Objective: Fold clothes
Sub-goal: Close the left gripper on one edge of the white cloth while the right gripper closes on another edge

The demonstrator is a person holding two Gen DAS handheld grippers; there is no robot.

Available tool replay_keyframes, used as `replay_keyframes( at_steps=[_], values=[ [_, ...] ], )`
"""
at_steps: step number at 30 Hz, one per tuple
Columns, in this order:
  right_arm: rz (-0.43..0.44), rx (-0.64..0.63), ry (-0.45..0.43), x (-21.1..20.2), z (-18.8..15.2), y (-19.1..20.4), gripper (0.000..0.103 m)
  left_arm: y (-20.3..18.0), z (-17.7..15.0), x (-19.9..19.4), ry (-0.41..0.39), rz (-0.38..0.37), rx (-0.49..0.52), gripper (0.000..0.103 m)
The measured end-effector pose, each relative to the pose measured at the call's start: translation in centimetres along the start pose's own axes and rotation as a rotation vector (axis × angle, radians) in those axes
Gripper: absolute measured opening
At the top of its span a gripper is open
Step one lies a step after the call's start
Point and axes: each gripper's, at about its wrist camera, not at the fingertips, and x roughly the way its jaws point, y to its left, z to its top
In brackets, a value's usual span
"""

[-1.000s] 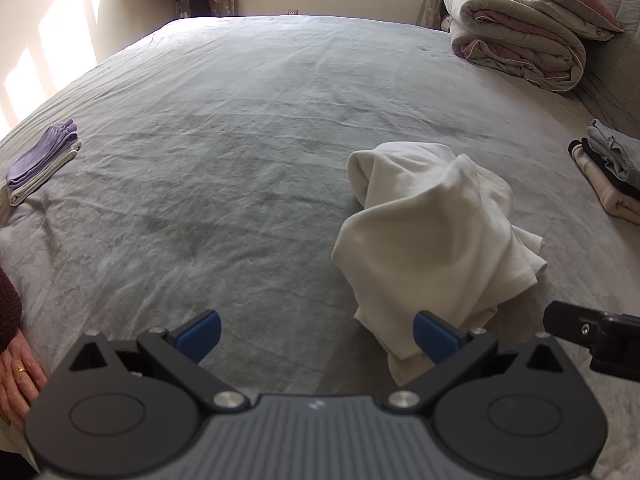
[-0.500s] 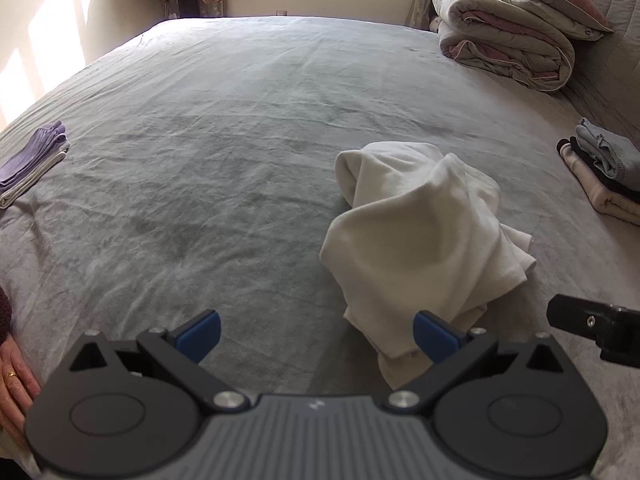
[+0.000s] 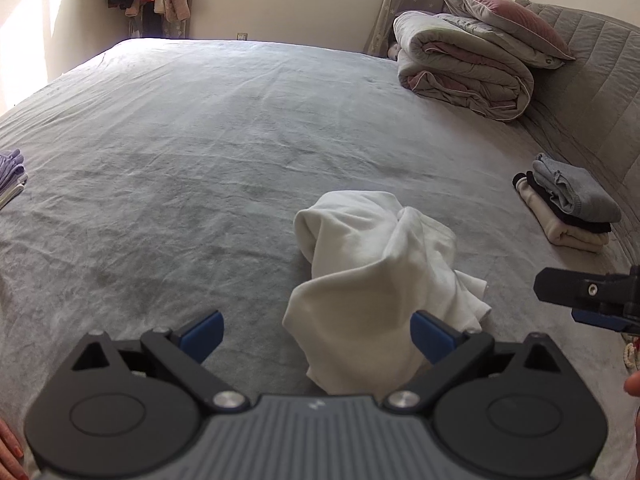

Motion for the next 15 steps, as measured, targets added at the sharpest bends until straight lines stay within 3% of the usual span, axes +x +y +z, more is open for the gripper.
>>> replay_keyframes(
  at_steps=[9, 11, 15],
  values=[
    [0.106, 0.05, 0.049, 4.3, 0.0, -2.0, 0.103, 1.0, -1.2, 2.2, -0.119, -0.211, -0.009, 0.082],
    [0.104, 0.081, 0.094, 5.7, -0.5, -3.1, 0.102, 0.6, -1.1, 3.0, -0.107, -0.226, 0.001, 0.067],
    [0.135, 0.15, 0.115, 6.4, -0.5, -4.9, 0.096, 0.7, -1.1, 3.7, -0.118, -0.246, -0.02, 0.053]
  ],
)
